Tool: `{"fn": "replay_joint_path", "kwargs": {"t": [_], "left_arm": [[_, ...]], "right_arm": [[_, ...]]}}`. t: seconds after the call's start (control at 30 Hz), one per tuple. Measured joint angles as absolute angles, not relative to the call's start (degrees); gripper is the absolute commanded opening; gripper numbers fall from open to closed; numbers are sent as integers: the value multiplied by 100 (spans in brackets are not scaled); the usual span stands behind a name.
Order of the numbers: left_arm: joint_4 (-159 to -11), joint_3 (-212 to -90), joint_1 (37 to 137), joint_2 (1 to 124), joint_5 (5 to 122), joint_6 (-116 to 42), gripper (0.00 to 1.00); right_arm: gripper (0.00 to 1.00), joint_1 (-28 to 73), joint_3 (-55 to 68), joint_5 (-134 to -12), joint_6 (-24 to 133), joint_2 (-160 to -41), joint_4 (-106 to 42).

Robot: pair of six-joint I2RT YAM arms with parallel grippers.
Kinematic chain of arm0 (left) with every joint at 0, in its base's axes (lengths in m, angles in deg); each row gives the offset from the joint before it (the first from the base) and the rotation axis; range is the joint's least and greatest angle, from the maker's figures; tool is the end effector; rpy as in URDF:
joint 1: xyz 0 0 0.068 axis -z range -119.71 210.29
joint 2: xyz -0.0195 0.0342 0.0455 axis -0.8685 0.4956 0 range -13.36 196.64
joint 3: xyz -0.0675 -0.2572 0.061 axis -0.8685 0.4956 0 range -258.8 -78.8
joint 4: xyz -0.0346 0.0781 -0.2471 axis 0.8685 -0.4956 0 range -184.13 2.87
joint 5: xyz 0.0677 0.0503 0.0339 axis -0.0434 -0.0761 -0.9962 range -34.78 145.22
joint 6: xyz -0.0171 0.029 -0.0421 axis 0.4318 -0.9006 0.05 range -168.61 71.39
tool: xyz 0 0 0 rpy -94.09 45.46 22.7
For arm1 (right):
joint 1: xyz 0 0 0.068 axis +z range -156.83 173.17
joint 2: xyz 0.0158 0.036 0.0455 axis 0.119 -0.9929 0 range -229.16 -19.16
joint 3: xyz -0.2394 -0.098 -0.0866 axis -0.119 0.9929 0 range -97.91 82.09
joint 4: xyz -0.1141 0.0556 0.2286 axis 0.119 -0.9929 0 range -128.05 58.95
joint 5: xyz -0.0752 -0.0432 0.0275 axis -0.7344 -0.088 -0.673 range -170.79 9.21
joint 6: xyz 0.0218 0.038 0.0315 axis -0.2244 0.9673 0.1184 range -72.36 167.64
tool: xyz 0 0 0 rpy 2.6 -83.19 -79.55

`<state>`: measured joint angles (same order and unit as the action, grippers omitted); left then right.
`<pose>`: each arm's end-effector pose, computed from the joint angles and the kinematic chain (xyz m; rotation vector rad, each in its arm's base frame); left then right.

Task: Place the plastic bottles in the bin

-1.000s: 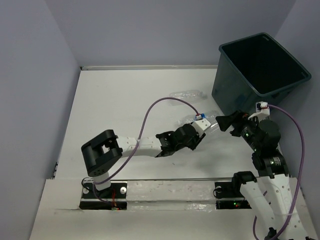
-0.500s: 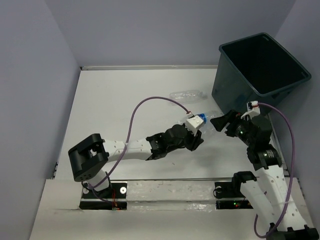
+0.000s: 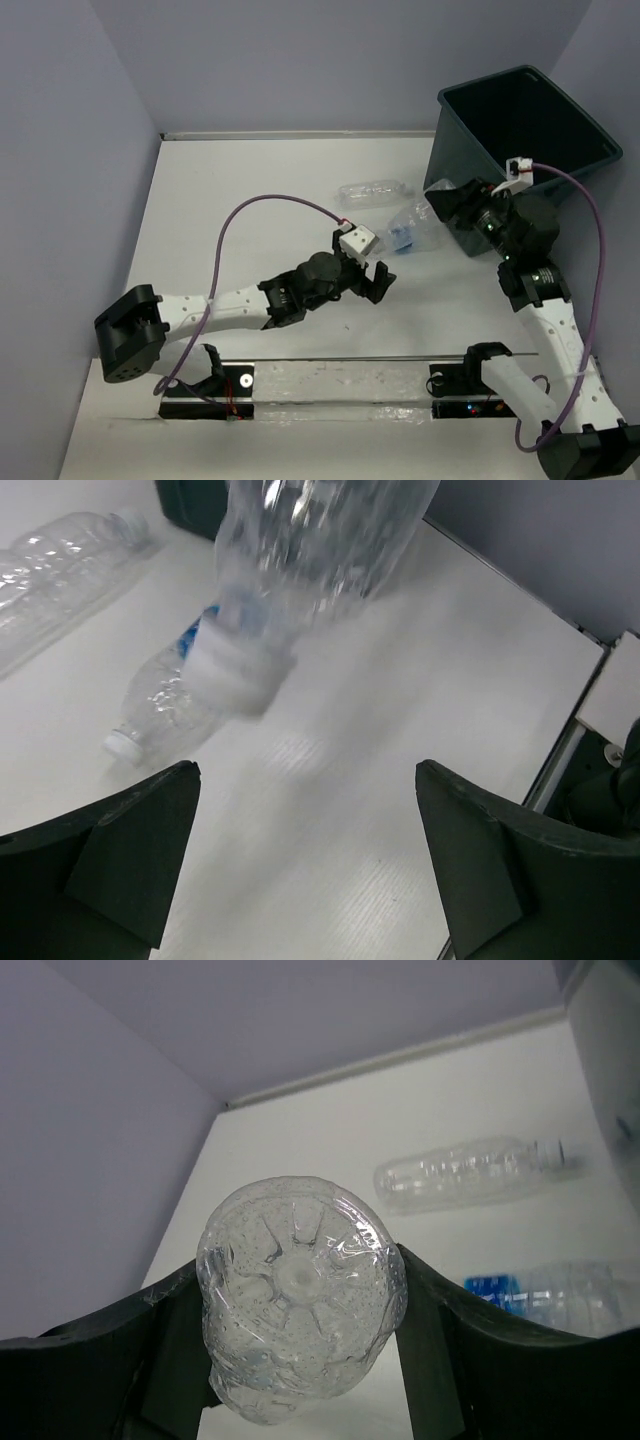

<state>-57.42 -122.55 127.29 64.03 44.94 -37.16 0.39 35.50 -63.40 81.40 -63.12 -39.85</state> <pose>0.1262 -0.2814 0.2779 0.6699 1.5800 -0.8904 0.1766 0.0330 0.3563 0.1650 1.7284 0.7868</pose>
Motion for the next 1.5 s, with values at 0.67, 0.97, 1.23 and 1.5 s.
{"fn": "replay_joint_path", "kwargs": {"t": [0.67, 0.97, 1.23, 1.5], "left_arm": [[-6769, -14257, 11706, 8424, 4092, -5089, 99], [-7257, -15394, 11470, 9692, 4723, -5666, 99], [-7667, -16148, 11462, 10708, 5130, -5937, 94], [-7759, -16122, 11455, 10986, 5274, -5996, 53]], "right_arm": [[91, -245, 40, -11660, 5298, -8645, -2942], [95, -276, 226, -11304, 5278, -8247, -3377], [93, -276, 1225, -8843, 6684, -6809, -3664], [91, -276, 2669, -7365, 7427, -6116, -3917]]}}
